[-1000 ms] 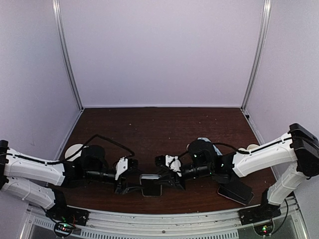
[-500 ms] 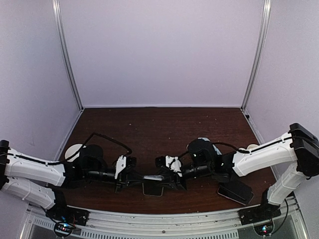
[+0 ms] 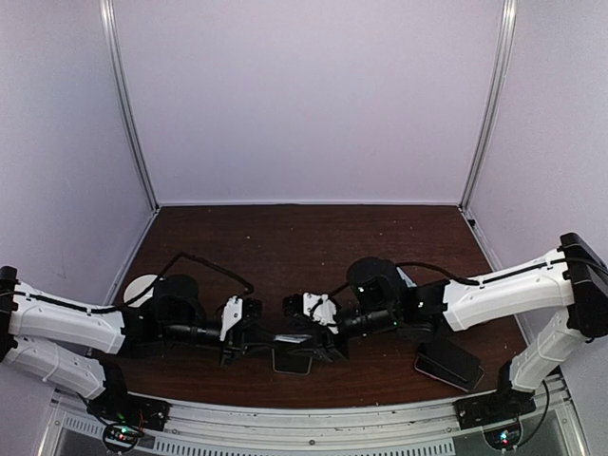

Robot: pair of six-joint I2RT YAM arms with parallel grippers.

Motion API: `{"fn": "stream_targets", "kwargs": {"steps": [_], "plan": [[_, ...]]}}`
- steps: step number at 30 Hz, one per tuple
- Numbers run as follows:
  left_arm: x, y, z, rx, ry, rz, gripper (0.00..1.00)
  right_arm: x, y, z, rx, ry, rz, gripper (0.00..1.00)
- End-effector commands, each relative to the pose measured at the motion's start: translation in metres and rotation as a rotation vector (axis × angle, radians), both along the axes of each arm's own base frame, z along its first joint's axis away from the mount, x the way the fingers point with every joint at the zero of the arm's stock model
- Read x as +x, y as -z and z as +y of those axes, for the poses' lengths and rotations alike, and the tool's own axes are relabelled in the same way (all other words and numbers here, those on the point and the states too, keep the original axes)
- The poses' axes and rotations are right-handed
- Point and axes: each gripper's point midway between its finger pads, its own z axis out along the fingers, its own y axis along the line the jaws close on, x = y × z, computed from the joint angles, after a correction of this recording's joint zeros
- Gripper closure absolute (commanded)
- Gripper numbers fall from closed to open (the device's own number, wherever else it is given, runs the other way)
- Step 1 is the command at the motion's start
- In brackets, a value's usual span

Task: Put the phone into the phone case
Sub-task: Press at the corner of the phone case and the top corners of the phone case.

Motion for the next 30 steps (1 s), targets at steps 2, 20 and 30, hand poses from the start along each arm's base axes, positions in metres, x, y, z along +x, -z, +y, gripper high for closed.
{"fn": "stream_targets", "kwargs": {"steps": [2,20,30], "plan": [[0.006,-0.003,-0.003,0.010,-0.016,-0.027,1.00,0.008,-0.001,0.003,-0.053,0.031,-0.021,0.58],[0.009,0.004,-0.010,0.016,-0.004,-0.040,0.73,0.004,0.000,0.003,-0.093,-0.014,-0.031,0.91],[0.007,0.005,-0.010,0.016,0.002,-0.025,1.00,0.005,0.012,-0.019,-0.057,0.031,0.054,0.56]]}}
